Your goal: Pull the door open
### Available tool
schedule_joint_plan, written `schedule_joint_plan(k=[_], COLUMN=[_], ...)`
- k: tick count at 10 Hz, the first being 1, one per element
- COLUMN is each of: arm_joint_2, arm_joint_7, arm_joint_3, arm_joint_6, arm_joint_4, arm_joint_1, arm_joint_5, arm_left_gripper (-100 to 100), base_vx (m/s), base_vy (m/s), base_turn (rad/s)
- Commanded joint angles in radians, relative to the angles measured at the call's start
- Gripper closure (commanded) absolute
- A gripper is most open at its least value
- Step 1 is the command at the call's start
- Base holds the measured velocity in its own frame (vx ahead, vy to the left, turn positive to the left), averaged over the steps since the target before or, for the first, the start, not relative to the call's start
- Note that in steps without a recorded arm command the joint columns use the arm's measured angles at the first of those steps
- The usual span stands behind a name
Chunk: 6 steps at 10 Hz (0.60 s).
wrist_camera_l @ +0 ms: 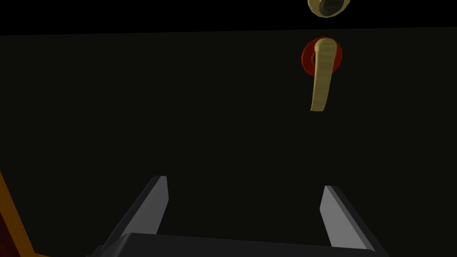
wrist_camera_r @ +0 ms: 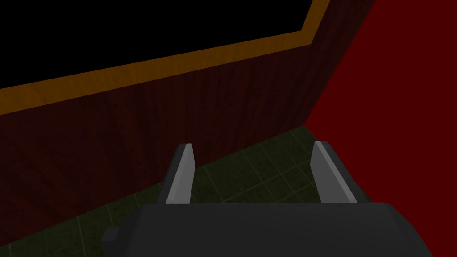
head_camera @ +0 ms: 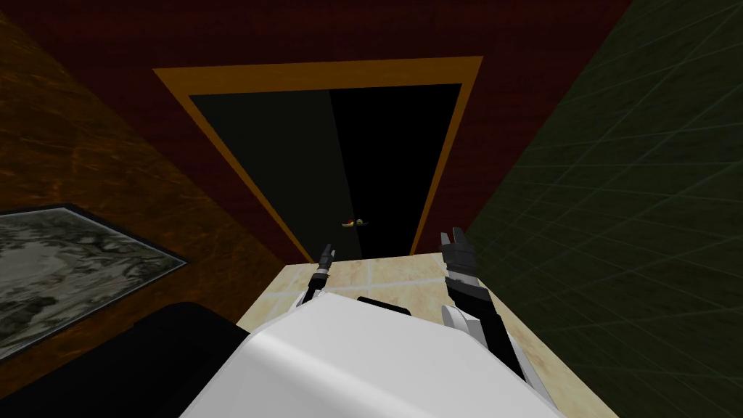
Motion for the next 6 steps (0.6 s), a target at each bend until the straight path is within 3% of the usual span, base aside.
schedule_joint_plan(k=[1,3,6], arm_joint_2=[0.004,0.014,0.020], arm_joint_7=[0.007,0.018,0.026], arm_joint_3=[0.004,0.011,0.016], arm_joint_6=[-0.008,-0.024,-0.035], arm_joint_4=[0.029,0.087,0.126], arm_joint_1=[-0.003,-0.012,-0.018], arm_joint_5=[0.004,0.012,0.017], arm_left_gripper=[-100,-100,-100], base_vx=[0.107,0.135,0.095], base_vy=[-0.005,-0.004,-0.008], base_turn=[-0.046,-0.059,-0.026])
